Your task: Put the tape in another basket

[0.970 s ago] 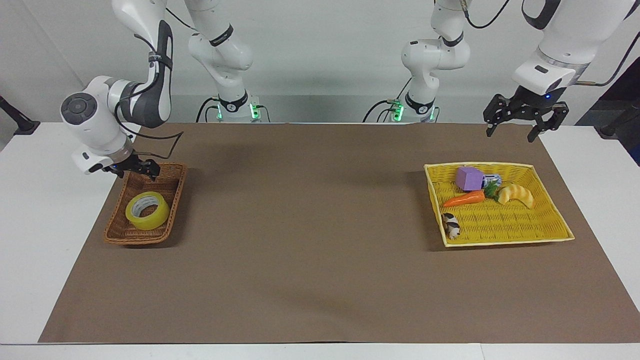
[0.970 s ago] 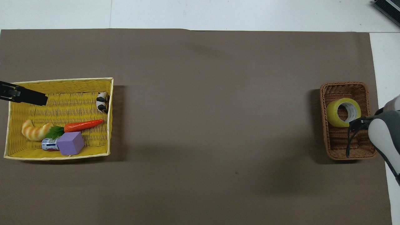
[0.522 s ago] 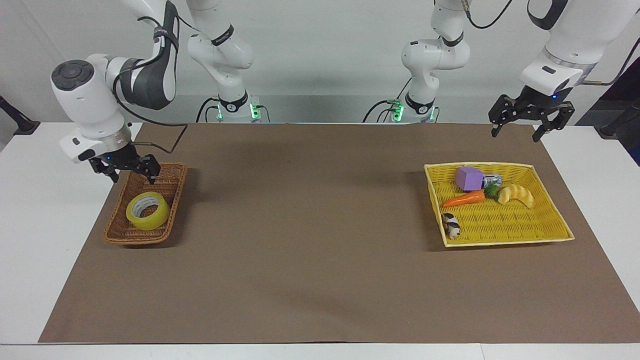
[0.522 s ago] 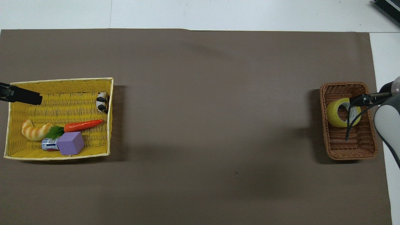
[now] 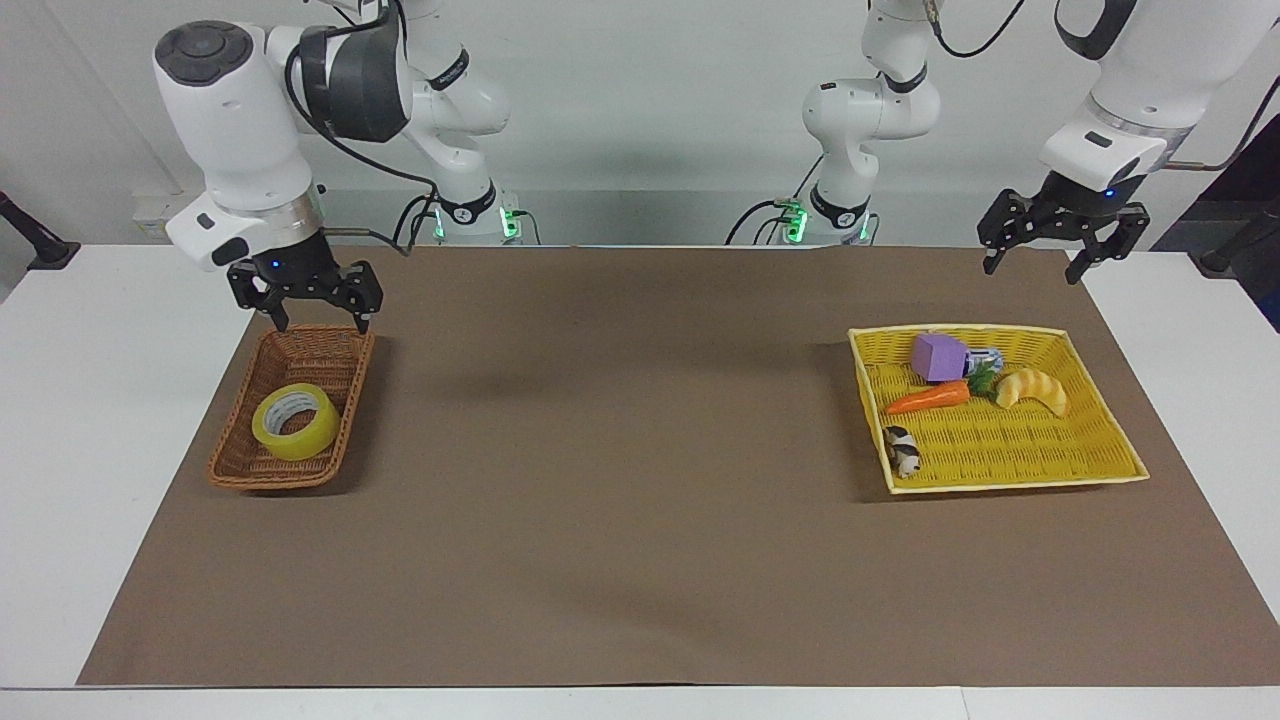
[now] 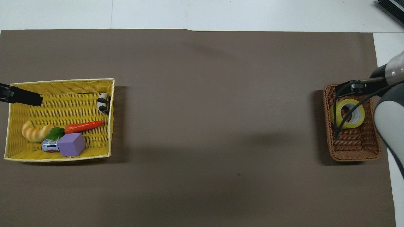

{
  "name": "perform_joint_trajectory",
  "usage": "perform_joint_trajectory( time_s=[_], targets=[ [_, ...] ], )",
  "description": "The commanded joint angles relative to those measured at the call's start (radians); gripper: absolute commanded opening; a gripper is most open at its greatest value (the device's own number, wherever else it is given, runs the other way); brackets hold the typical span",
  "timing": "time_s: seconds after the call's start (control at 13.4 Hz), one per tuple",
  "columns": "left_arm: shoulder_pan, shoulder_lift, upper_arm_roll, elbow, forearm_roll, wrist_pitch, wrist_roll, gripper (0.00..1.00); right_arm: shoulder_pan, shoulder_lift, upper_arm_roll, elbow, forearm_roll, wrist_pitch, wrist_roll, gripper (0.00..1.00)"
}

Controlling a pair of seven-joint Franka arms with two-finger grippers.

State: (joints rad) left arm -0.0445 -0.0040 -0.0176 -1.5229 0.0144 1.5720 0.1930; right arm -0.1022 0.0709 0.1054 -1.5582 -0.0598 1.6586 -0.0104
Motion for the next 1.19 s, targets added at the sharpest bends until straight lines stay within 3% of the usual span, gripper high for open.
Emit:
perform_joint_trajectory(
  time_s=[0.0,0.67,0.9,1.12],
  targets=[
    [0.012,-0.017,-0.008,-0.020,-0.001,0.011,-0.006,1.00,-0.016,0.009,-0.001,0.104,0.052,-0.092,0.006,1.00],
    [0.012,-0.017,-0.008,-0.020,-0.001,0.011,-0.006,1.00,-0.020,-0.028,-0.009,0.119,0.064,-0.131,0.052,1.00],
    [0.012,-0.017,-0.008,-0.020,-0.001,0.011,-0.006,1.00,-0.020,-0.083,-0.009,0.055,0.066,-0.148,0.041,1.00],
    [0.012,-0.017,-0.008,-0.020,-0.001,0.011,-0.006,1.00,0.034,-0.085,-0.070,0.063,0.067,-0.151,0.021,1.00]
  ],
)
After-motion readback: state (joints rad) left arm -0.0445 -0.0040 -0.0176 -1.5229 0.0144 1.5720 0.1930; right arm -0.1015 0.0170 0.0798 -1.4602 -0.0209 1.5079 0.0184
